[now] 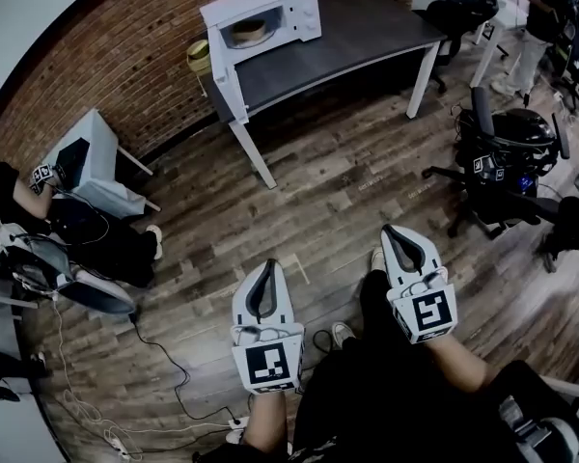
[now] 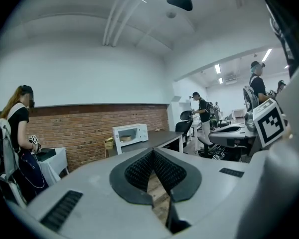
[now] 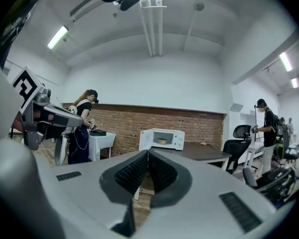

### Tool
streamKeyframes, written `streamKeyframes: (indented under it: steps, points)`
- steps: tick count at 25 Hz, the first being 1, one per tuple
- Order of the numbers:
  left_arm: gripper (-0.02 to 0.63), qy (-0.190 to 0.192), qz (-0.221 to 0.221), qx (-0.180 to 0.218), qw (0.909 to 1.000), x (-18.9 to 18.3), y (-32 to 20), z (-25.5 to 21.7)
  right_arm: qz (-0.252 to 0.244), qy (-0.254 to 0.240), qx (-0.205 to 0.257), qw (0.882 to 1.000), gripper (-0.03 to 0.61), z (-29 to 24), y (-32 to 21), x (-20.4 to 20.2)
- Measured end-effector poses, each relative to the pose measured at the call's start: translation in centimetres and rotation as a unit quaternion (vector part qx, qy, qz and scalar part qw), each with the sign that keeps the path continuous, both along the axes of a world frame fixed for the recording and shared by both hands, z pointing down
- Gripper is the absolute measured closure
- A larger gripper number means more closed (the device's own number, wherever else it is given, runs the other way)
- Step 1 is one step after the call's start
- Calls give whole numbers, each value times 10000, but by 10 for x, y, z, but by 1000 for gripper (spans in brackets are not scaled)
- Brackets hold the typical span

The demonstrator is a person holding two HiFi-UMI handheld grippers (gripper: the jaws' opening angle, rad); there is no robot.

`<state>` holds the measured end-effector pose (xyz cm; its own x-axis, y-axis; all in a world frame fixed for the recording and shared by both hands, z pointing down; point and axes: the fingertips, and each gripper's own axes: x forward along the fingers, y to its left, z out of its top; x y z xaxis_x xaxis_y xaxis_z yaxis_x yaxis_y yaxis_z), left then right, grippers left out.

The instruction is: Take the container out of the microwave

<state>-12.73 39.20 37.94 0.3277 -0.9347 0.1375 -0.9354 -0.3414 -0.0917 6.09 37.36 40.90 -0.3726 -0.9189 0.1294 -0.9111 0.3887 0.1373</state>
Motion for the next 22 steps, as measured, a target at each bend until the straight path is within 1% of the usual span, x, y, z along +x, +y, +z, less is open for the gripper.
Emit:
streamKeyframes:
  steps: [5, 7, 9, 11, 14, 18, 20, 22]
  points:
    - [606, 47, -35, -151, 9999, 3, -23, 11, -16, -67, -134, 9999, 514, 8, -22, 5]
    - [606, 7, -27, -120, 9999, 5, -33, 6, -23, -119, -156, 9998, 514, 9, -33, 5]
    - [606, -182, 42, -64, 9998, 16, -45, 3, -19, -121, -187, 9997, 514, 9, -46, 14]
    - [606, -152, 24, 16, 9999, 29, -60, -1, -68, -70, -214, 9997, 515, 6, -64, 26]
    - [606, 39, -139, 146, 9998, 35, -81, -9, -253, -71, -239, 9994, 514, 6, -94, 29]
    - [606, -47, -403, 44, 9992, 35, -121, -4, -612, -202, -207, 9977, 514, 5, -148, 16]
    - [606, -42, -438, 45, 9990, 45, -145, -7, -793, -263, -108, 9964, 514, -3, -176, 13]
    - [606, -113, -404, 104, 9991, 60, -172, -16, -913, -320, -41, 9953, 514, -14, -204, 18]
